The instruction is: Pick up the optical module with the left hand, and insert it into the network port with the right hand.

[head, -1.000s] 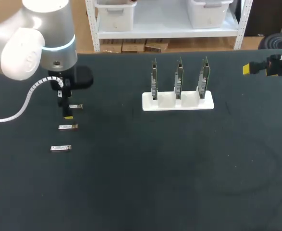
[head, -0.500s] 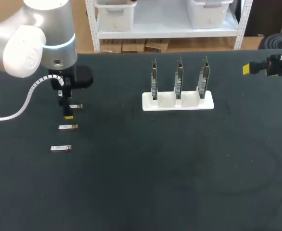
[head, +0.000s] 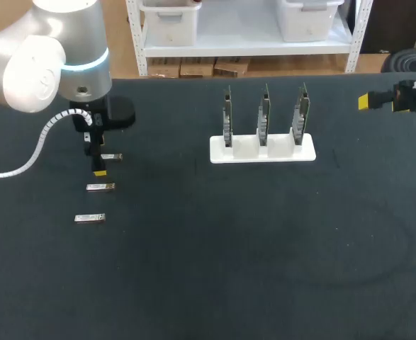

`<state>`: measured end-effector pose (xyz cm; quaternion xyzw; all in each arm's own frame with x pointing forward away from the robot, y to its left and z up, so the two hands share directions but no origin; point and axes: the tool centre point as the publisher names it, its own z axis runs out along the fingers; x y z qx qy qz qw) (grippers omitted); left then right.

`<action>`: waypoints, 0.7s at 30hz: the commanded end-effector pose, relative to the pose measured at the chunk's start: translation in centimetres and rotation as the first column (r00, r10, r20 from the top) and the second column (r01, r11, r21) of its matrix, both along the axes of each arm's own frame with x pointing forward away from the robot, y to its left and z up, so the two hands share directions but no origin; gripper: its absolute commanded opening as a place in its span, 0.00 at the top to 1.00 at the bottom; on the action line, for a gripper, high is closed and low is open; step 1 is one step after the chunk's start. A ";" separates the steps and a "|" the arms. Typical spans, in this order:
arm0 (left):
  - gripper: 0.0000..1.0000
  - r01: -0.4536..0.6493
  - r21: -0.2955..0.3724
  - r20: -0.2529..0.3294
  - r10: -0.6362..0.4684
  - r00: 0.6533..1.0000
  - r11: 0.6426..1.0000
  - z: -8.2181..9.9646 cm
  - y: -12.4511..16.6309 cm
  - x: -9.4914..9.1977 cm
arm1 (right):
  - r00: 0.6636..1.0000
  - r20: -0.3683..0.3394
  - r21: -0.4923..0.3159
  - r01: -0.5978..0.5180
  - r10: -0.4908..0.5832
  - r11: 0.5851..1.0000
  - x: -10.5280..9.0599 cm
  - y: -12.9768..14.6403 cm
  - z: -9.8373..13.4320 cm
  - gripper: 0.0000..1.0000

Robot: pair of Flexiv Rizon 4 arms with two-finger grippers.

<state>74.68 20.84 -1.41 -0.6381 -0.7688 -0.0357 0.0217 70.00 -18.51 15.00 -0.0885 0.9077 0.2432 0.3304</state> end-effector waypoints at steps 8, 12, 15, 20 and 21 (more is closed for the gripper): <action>0.60 0.005 -0.004 0.002 -0.005 1.000 1.000 0.0 -0.1 0.3 | 1.000 0.000 0.000 0.000 0.000 1.000 0.0 0.0 0.0 0.00; 0.82 0.001 -0.004 0.003 -0.001 1.000 1.000 -0.1 0.0 0.3 | 1.000 0.000 0.000 0.000 0.000 1.000 0.0 0.0 0.0 0.00; 0.84 -0.005 -0.002 0.003 0.005 1.000 1.000 -0.2 0.0 0.4 | 1.000 0.000 0.000 0.000 0.000 1.000 0.0 0.0 0.0 0.00; 0.89 -0.001 -0.002 0.015 0.001 1.000 1.000 -0.3 0.2 0.2 | 1.000 0.000 0.000 0.000 0.000 1.000 0.0 0.0 0.0 0.00; 0.96 -0.002 -0.006 0.013 0.003 1.000 1.000 -0.3 0.1 0.2 | 1.000 0.000 0.000 0.000 0.000 1.000 0.0 0.0 0.0 0.00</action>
